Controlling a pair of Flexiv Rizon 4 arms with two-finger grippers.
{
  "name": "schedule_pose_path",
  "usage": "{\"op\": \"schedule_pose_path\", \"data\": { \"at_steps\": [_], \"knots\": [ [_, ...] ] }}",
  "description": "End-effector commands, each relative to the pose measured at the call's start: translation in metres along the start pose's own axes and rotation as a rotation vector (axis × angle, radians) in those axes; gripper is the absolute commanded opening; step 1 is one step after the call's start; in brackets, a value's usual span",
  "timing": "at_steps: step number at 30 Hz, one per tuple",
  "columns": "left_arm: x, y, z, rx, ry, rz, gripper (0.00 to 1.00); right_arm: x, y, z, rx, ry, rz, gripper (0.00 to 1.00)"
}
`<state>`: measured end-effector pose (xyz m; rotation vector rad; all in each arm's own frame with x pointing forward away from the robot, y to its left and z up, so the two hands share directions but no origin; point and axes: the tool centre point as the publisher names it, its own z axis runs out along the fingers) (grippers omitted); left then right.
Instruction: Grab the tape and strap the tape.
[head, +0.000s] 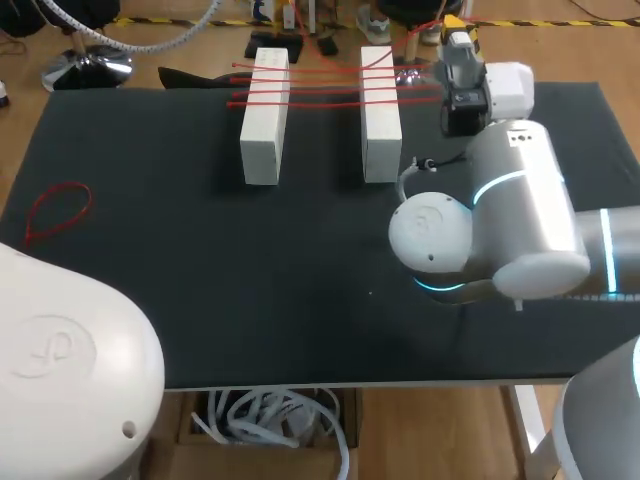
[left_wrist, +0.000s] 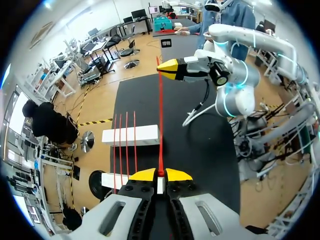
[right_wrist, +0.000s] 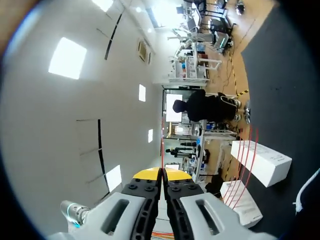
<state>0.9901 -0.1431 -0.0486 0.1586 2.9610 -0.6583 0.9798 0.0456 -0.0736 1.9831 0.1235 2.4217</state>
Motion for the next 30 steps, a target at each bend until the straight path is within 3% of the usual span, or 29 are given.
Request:
{"op": "schedule_pose_path", "data": {
  "at_steps": [1,5,7,10,28,30],
  "knots": [
    [0.0,-0.001,-0.001,-0.005,0.001,-0.001,0.0,0.018,0.014,-0.001,0.141,-0.032,-0.329,0.0],
    [0.0,-0.001,-0.001,-0.005,0.001,-0.001,0.0,0.027,0.019,0.001,0.064,-0.076,-0.399,0.0],
    [0.0,-0.001,-0.001,-0.005,0.001,-0.001,0.0,0.033,0.022,0.002,0.048,-0.06,-0.496,0.0],
    [0.0,-0.001,-0.001,-0.005,0.001,-0.001,0.0,0.043,0.023,0.001,0.014,-0.057,-0.434,0.0],
    [0.0,-0.001,-0.001,-0.005,0.001,-0.001,0.0,0.043,0.023,0.001,0.014,-0.057,-0.434,0.0],
    [0.0,-0.001,-0.001,-0.005,0.001,-0.001,0.0,0.046,0.021,0.003,0.06,-0.115,-0.573,0.0]
  ]
}}
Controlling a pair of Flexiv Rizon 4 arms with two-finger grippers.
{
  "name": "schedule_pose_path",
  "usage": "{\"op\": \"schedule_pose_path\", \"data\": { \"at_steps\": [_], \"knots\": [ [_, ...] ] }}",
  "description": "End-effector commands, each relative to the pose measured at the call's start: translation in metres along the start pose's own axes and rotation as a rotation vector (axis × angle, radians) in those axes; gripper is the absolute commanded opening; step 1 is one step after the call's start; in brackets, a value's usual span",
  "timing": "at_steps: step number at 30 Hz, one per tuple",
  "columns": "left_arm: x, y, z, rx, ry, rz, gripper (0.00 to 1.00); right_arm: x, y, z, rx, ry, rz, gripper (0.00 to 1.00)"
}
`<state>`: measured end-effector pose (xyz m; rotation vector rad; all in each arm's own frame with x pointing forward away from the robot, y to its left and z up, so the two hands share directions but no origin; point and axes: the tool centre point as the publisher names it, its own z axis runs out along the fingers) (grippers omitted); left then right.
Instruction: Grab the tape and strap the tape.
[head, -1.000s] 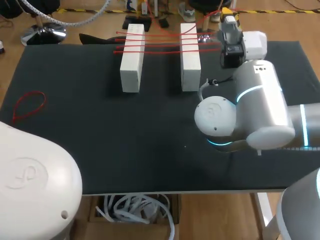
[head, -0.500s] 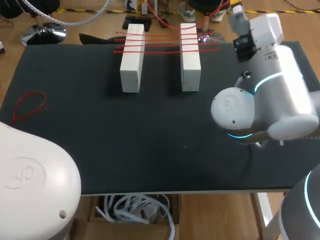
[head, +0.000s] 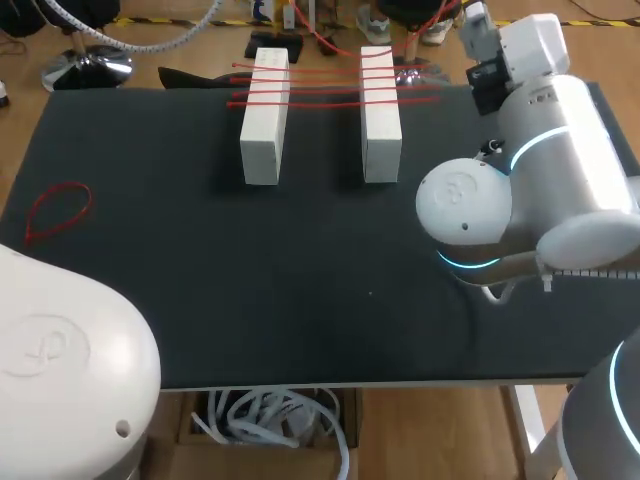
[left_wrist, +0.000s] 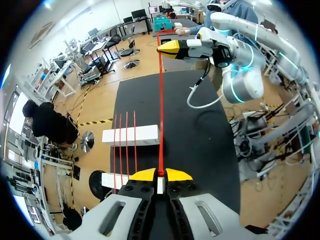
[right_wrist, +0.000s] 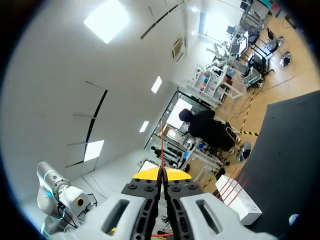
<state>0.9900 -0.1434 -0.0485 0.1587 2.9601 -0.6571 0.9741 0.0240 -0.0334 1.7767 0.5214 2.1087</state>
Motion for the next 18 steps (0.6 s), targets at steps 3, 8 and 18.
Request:
{"op": "schedule_pose_path", "data": {
  "at_steps": [3,8,18],
  "knots": [
    [0.0,-0.001,-0.001,-0.004,0.002,-0.002,0.0,0.009,0.004,0.003,0.105,-0.141,-0.272,0.0],
    [0.0,-0.001,-0.001,-0.004,0.002,-0.002,0.0,0.009,0.01,0.002,0.228,-0.264,-0.453,0.0],
    [0.0,-0.001,-0.001,-0.004,0.002,-0.002,0.0,0.01,0.012,0.001,0.252,-0.272,-0.566,0.0]
  ]
}}
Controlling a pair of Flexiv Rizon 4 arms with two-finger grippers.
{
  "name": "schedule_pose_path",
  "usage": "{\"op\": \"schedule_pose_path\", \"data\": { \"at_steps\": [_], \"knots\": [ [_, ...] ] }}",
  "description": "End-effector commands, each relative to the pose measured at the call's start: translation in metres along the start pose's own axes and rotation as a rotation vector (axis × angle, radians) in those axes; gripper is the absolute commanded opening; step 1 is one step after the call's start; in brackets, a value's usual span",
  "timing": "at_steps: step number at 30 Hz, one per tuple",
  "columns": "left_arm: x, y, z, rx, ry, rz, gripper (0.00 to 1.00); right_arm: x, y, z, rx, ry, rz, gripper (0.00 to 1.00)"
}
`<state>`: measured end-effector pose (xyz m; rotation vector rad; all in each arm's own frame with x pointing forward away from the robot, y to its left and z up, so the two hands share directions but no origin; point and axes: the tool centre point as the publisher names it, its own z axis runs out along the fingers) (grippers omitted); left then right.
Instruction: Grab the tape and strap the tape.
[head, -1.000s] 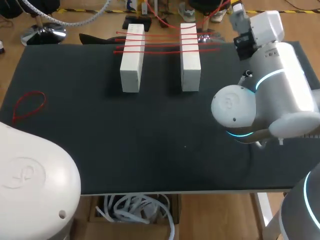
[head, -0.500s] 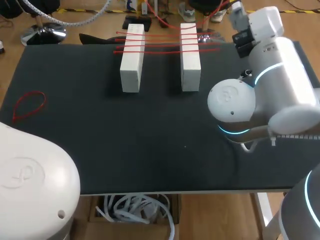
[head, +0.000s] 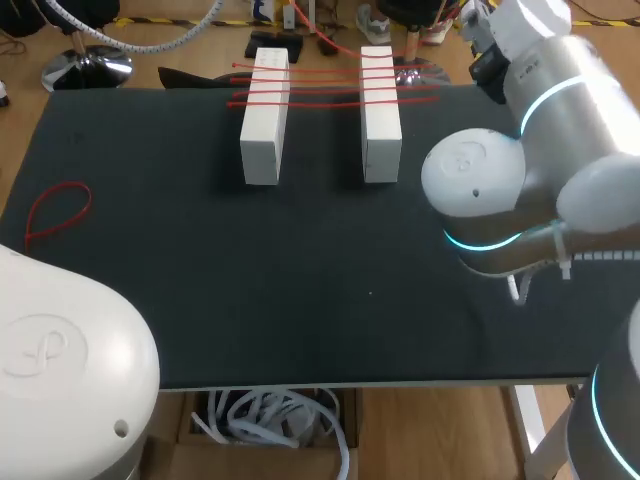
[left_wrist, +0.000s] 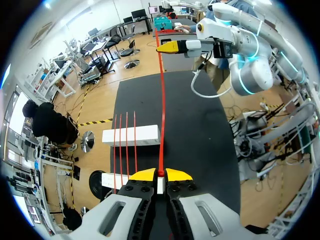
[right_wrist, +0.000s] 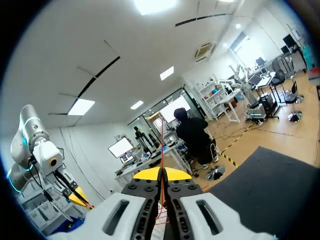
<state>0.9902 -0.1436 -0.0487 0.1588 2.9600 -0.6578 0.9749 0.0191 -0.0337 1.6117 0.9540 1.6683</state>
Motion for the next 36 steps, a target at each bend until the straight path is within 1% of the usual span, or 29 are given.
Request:
{"op": "schedule_pose_path", "data": {
  "at_steps": [1,17,18,19,20,21,23,24,26,28,30,32,34,36],
  "knots": [
    [0.0,-0.001,-0.001,-0.004,0.002,-0.002,0.0,0.007,0.013,-0.002,0.161,-0.13,-0.084,0.0],
    [0.0,-0.001,-0.001,-0.004,0.002,-0.002,0.0,0.007,0.013,-0.002,0.161,-0.13,-0.084,0.0],
    [0.0,-0.001,-0.001,-0.004,0.002,-0.002,0.0,0.008,0.013,-0.002,0.158,-0.14,-0.134,0.0],
    [0.0,-0.001,-0.001,-0.004,0.002,-0.002,0.0,0.01,0.013,-0.005,0.147,-0.129,-0.216,0.0],
    [0.0,-0.001,-0.001,-0.004,0.002,-0.002,0.0,0.012,0.014,-0.007,0.139,-0.119,-0.261,0.0],
    [0.0,-0.001,-0.001,-0.004,0.002,-0.002,0.0,0.011,0.015,-0.007,0.129,-0.129,-0.298,0.0],
    [0.0,-0.001,-0.001,-0.004,0.002,-0.002,0.0,0.01,0.016,-0.007,0.123,-0.112,-0.397,0.0],
    [0.0,-0.001,-0.001,-0.004,0.002,-0.002,0.0,0.011,0.017,-0.008,0.127,-0.118,-0.43,0.0],
    [0.0,-0.001,-0.001,-0.004,0.002,-0.002,0.0,0.012,0.019,-0.007,0.126,-0.102,-0.51,0.0],
    [0.0,-0.001,-0.001,-0.004,0.002,-0.002,0.0,0.01,0.022,-0.005,0.132,-0.113,-0.572,0.0],
    [0.0,-0.001,-0.001,-0.004,0.002,-0.002,0.0,0.009,0.023,-0.002,0.134,-0.117,-0.66,0.0],
    [0.0,-0.001,-0.001,-0.004,0.002,-0.002,0.0,0.008,0.025,0.001,0.12,-0.091,-0.755,0.0],
    [0.0,-0.001,-0.001,-0.004,0.002,-0.002,0.0,0.007,0.03,0.006,0.115,-0.069,-0.816,0.0],
    [0.0,-0.001,-0.001,-0.004,0.002,-0.002,0.0,0.007,0.031,0.006,0.118,-0.062,-0.827,0.0]
  ]
}}
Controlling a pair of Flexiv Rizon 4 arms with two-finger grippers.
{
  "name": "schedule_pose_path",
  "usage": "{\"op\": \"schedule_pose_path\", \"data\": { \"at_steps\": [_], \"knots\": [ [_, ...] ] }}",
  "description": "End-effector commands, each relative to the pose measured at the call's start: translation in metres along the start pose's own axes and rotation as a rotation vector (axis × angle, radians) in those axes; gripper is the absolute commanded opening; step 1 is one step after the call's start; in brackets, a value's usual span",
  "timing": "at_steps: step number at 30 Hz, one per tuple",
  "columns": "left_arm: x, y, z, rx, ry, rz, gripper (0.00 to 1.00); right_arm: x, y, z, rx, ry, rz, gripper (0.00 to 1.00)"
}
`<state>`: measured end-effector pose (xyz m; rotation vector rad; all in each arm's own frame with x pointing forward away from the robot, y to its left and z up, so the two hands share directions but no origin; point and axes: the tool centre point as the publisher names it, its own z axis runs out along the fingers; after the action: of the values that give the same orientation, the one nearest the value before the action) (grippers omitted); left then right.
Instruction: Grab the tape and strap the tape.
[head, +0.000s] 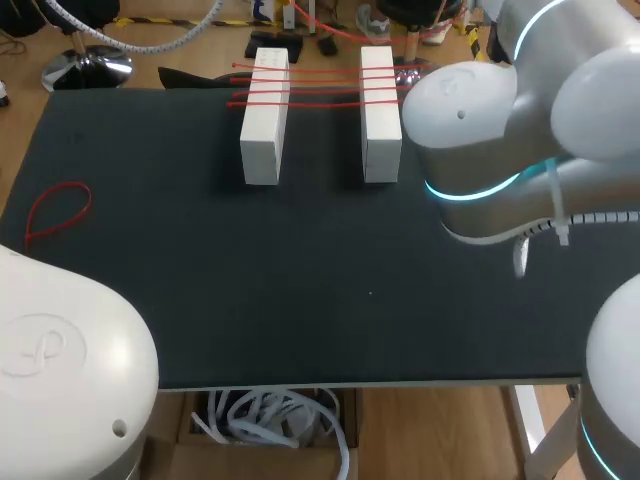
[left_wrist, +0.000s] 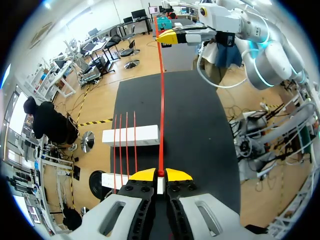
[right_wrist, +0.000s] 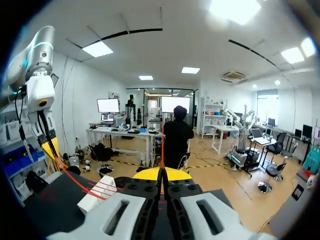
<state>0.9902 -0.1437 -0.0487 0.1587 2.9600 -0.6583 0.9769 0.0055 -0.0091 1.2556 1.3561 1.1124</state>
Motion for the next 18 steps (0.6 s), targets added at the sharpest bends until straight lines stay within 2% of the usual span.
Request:
{"op": "schedule_pose_path", "data": {
  "at_steps": [1,15,18],
  "knots": [
    [0.0,0.0,-0.001,-0.005,0.002,-0.002,0.0,0.002,0.006,0.005,-0.013,0.015,-0.197,0.0],
    [0.0,0.0,-0.001,-0.005,0.002,-0.002,0.0,0.002,0.006,0.005,-0.013,0.015,-0.197,0.0],
    [0.0,0.0,-0.001,-0.005,0.002,-0.002,0.0,0.015,0.016,0.003,-0.051,0.037,-0.451,0.0]
  ]
}}
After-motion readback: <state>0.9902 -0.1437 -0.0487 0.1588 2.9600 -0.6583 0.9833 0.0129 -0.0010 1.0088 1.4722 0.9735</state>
